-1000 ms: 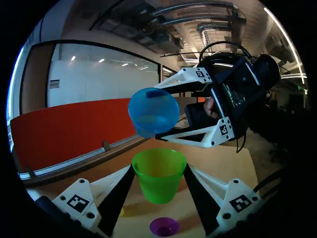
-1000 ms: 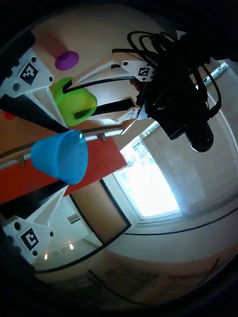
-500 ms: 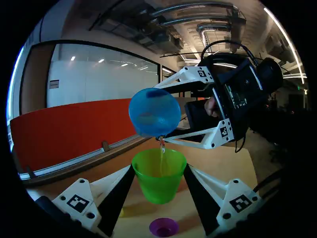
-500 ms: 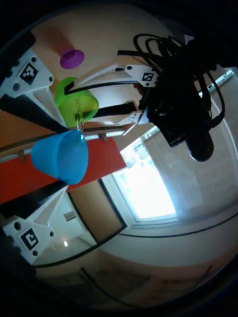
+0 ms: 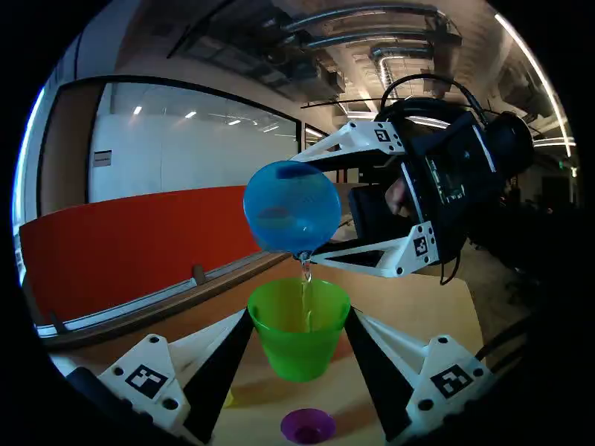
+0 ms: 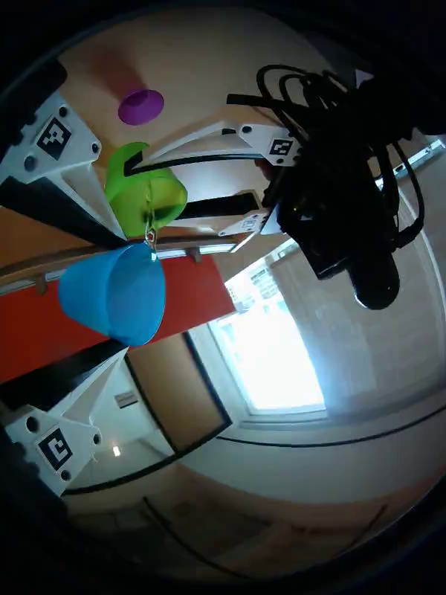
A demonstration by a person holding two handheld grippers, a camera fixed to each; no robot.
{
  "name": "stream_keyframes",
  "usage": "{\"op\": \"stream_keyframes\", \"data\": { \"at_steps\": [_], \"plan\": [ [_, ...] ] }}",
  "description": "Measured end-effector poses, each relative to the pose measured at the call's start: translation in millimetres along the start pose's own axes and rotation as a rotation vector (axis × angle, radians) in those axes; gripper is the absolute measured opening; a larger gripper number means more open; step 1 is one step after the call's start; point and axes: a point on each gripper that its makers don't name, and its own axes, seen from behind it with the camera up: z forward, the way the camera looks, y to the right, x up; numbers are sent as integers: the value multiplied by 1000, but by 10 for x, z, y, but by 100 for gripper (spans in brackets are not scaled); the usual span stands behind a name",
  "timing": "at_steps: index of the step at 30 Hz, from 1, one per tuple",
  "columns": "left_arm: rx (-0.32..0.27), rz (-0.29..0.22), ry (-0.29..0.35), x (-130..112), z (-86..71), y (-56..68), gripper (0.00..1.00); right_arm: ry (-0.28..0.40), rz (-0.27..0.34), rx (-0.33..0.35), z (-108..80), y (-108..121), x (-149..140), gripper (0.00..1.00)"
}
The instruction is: Pour water
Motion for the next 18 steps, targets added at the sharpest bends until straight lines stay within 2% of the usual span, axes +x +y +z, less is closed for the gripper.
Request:
{"op": "stream_keyframes", "data": {
  "at_steps": [18],
  "plan": [
    [-5, -4, -1, -13, 18, 7, 87, -8, -40, -3, 10, -4, -13, 89]
  ]
}}
